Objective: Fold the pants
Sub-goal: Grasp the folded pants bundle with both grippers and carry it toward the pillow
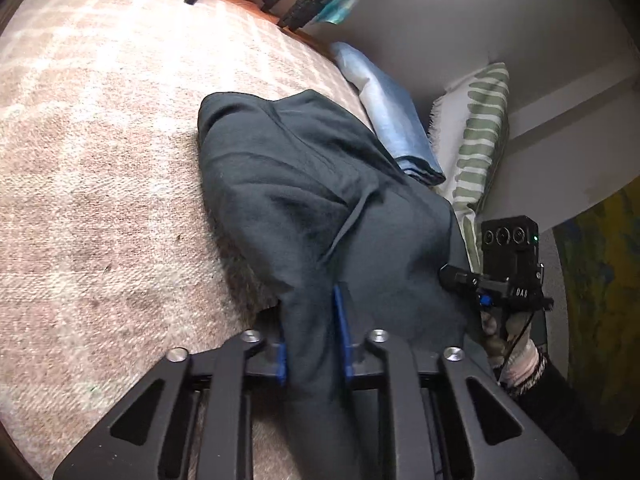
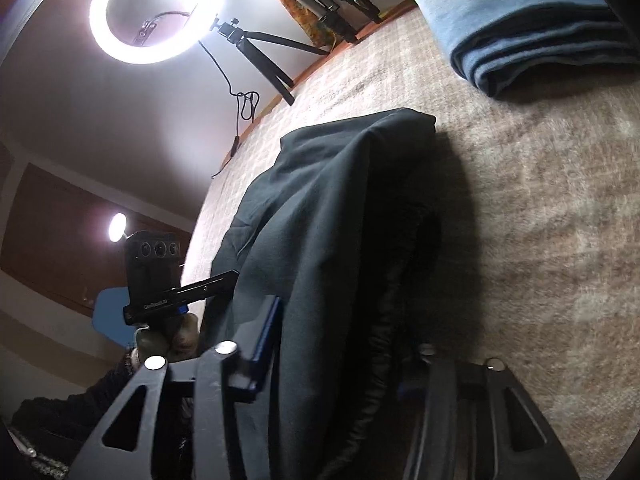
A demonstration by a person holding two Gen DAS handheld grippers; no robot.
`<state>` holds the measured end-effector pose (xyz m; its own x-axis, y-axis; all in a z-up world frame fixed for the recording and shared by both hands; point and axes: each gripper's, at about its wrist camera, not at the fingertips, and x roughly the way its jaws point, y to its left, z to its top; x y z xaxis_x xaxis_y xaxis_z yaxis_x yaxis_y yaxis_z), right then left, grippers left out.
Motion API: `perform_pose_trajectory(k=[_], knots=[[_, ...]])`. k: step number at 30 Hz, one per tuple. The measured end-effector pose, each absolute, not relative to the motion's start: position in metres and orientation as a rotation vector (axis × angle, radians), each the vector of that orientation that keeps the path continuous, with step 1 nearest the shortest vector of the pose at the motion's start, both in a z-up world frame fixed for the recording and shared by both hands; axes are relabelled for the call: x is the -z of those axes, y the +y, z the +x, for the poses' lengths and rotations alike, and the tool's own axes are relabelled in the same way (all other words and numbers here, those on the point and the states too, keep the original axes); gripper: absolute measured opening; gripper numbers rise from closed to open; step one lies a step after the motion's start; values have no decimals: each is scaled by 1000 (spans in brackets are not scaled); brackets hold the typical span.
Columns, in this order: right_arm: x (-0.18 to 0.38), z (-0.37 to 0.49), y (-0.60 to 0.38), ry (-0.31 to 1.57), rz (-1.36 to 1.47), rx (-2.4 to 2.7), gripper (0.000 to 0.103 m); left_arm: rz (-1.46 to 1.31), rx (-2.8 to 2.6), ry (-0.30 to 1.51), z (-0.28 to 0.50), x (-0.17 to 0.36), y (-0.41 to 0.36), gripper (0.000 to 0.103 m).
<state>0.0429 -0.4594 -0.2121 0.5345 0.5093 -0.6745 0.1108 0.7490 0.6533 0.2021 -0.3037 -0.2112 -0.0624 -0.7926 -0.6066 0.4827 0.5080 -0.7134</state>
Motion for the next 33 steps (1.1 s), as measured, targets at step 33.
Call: perform_pose_trajectory(k=[33], knots=[[39, 41, -507, 813, 272, 55, 23, -57, 1287, 828, 220, 76, -434, 6]])
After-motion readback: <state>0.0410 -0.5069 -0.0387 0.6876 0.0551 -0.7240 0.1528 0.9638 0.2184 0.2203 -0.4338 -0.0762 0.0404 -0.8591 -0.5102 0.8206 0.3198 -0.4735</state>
